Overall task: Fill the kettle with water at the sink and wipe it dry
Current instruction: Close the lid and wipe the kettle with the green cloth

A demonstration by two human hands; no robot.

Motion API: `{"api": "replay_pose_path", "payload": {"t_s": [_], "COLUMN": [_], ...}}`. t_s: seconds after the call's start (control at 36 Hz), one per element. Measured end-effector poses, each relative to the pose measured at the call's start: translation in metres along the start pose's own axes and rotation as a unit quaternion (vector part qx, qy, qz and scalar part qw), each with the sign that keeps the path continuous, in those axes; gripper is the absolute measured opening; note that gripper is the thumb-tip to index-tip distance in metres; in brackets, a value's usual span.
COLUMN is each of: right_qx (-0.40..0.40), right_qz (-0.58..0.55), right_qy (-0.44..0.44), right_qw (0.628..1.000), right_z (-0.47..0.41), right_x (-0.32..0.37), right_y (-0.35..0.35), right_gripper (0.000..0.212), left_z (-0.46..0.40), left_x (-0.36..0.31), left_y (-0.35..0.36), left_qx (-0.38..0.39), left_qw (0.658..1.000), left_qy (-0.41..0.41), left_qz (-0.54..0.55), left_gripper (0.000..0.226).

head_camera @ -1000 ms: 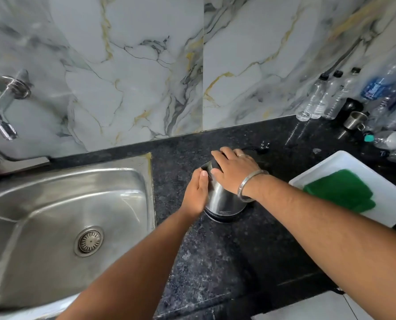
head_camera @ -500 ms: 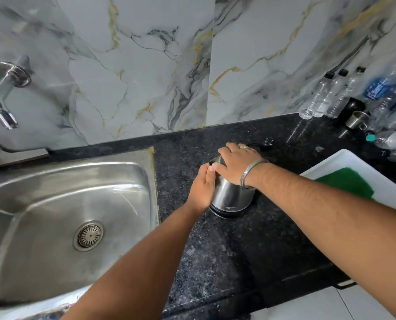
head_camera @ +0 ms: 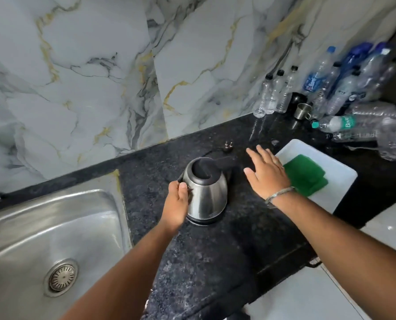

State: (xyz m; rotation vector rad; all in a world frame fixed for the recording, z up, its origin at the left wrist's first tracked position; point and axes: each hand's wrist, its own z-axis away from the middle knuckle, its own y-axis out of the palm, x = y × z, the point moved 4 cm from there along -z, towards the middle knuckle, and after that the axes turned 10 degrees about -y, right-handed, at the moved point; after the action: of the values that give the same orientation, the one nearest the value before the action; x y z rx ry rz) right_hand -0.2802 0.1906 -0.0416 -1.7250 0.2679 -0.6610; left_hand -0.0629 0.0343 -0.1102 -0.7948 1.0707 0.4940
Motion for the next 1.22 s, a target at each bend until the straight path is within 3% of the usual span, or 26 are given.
{"api": "replay_pose_path", "payload": {"t_s": [0.11, 0.25, 0.33, 0.42, 0.53, 0.67, 0.78, 0.83, 0.92, 1.0, 1.17, 1.22], "right_qx": [0.053, 0.091, 0.101, 0.102, 0.096, 0.176, 0.176, 0.164, 0.125, 0.091, -0.077, -0.133], "right_qz": [-0.028, -0.048, -0.063, -0.067, -0.077, -0.035, -0.114, -0.205, -0.433, -0.569, -0.729, -0.750], "right_qy": [0.213, 0.334, 0.352, 0.348, 0.368, 0.376, 0.394, 0.385, 0.377, 0.367, 0.303, 0.262], "right_qw": [0.975, 0.937, 0.928, 0.930, 0.922, 0.909, 0.895, 0.885, 0.809, 0.730, 0.609, 0.592], "right_z": [0.014, 0.014, 0.006, -0.008, -0.031, -0.047, -0.053, -0.052, -0.041, -0.023, 0.000, 0.004], "right_x": [-0.107, -0.190, -0.219, -0.247, -0.281, -0.307, -0.303, -0.298, -0.278, -0.242, -0.154, -0.117], "right_y": [-0.003, 0.005, 0.016, 0.024, 0.025, 0.033, 0.042, 0.042, 0.033, 0.010, -0.027, -0.031], "right_gripper": [0.067, 0.076, 0.078, 0.086, 0.110, 0.126, 0.107, 0.100, 0.070, 0.036, 0.021, 0.027], "left_z": [0.007, -0.001, -0.012, -0.033, -0.056, -0.062, -0.061, -0.060, -0.060, -0.061, -0.065, -0.067], "left_x": [-0.007, -0.052, -0.100, -0.134, -0.139, -0.130, -0.128, -0.129, -0.130, -0.129, -0.129, -0.129], "left_y": [0.015, 0.014, 0.033, 0.066, 0.090, 0.093, 0.094, 0.094, 0.093, 0.093, 0.093, 0.094], "left_qx": [0.037, -0.014, 0.017, 0.097, 0.130, 0.108, 0.100, 0.101, 0.110, 0.131, 0.107, 0.095], "left_qw": [0.997, 0.987, 0.966, 0.905, 0.840, 0.849, 0.857, 0.860, 0.866, 0.856, 0.865, 0.872], "left_qy": [0.000, 0.057, 0.142, 0.226, 0.239, 0.223, 0.207, 0.205, 0.190, 0.172, 0.150, 0.141], "left_qz": [-0.065, -0.149, -0.215, -0.347, -0.469, -0.467, -0.461, -0.457, -0.450, -0.469, -0.467, -0.460], "left_gripper": [0.029, 0.076, 0.084, 0.089, 0.087, 0.075, 0.071, 0.071, 0.074, 0.085, 0.073, 0.073]}}
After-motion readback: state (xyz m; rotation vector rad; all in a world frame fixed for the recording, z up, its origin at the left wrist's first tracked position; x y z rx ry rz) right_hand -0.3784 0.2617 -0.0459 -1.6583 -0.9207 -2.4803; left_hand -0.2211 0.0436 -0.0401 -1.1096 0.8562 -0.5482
